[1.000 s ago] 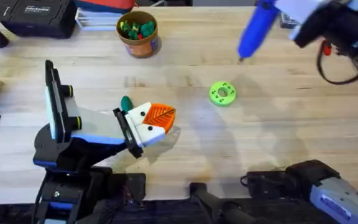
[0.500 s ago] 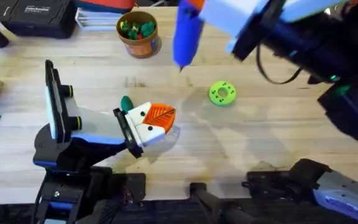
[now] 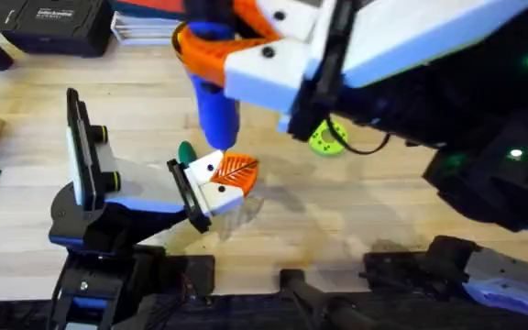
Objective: Pick up the gripper from the table and insert it into the empty holder that is missing its gripper. Then pick up a screw, insert it into the mounting hole, and use the screwdriver to tighten it. Finally, clean up the table by picking up the vegetable and placing it into the bucket.
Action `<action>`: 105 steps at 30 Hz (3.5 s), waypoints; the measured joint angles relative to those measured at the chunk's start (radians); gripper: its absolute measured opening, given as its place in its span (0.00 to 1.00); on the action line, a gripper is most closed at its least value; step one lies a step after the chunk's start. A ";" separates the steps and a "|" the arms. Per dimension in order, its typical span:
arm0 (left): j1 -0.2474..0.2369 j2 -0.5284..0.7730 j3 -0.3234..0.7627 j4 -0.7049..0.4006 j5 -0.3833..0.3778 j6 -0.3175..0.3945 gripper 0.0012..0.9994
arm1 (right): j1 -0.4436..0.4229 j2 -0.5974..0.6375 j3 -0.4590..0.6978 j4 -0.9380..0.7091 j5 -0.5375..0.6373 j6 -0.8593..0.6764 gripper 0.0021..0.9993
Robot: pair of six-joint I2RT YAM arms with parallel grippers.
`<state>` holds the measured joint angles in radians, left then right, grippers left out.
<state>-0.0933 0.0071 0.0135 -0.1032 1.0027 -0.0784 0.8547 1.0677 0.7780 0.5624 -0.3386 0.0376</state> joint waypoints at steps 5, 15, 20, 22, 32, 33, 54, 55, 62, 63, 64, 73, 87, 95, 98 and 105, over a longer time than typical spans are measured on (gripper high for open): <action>0.000 0.000 0.000 0.000 0.000 0.000 0.00 | 0.038 0.047 0.000 0.069 0.000 0.005 0.02; 0.000 0.000 0.000 0.000 0.000 0.000 0.00 | 0.066 0.089 -0.001 0.084 0.000 -0.023 0.02; 0.000 0.000 0.000 0.000 0.000 0.000 0.00 | 0.066 0.090 -0.001 0.082 0.000 -0.033 0.02; 0.000 0.000 0.000 0.000 0.000 0.000 0.00 | 0.066 0.095 -0.001 0.083 0.000 -0.043 0.02; 0.000 0.000 0.000 0.000 0.000 0.000 0.00 | 0.066 0.115 -0.001 0.081 0.000 -0.076 0.02; 0.000 0.000 0.000 0.000 0.000 0.000 0.00 | 0.066 0.115 -0.001 0.081 0.000 -0.076 0.02; 0.000 0.000 0.000 0.000 0.000 0.000 0.00 | 0.066 0.115 -0.001 0.069 0.000 -0.040 0.02; 0.000 0.000 0.000 0.000 0.000 0.000 0.00 | 0.066 0.115 -0.001 0.066 0.000 -0.040 0.02; 0.000 0.000 0.000 0.000 0.000 0.000 0.00 | 0.066 0.115 -0.001 0.062 0.000 -0.041 0.02; 0.000 0.000 0.000 0.000 0.000 0.000 0.00 | 0.066 0.115 -0.001 0.061 0.000 -0.040 0.02; 0.000 0.000 0.000 0.000 0.000 0.000 0.00 | 0.067 0.115 -0.001 0.061 0.000 -0.040 0.02; 0.000 0.000 0.000 0.000 0.000 0.000 0.00 | 0.068 0.115 -0.001 0.059 0.000 -0.041 0.02; 0.000 0.000 0.000 0.000 0.000 0.000 0.00 | 0.068 0.115 -0.001 0.057 0.000 -0.041 0.02; 0.000 0.000 0.000 0.000 0.000 0.000 0.00 | 0.068 0.115 -0.002 0.122 0.000 -0.040 0.02; 0.000 0.000 0.000 0.000 0.000 0.000 0.00 | 0.068 0.115 -0.002 0.165 0.000 -0.041 0.02; 0.000 0.000 0.000 0.000 0.000 0.000 0.00 | 0.062 0.115 -0.002 0.179 0.000 -0.063 0.02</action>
<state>-0.0933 0.0071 0.0135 -0.1034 1.0027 -0.0786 0.9165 1.1828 0.7761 0.7414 -0.3386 -0.0251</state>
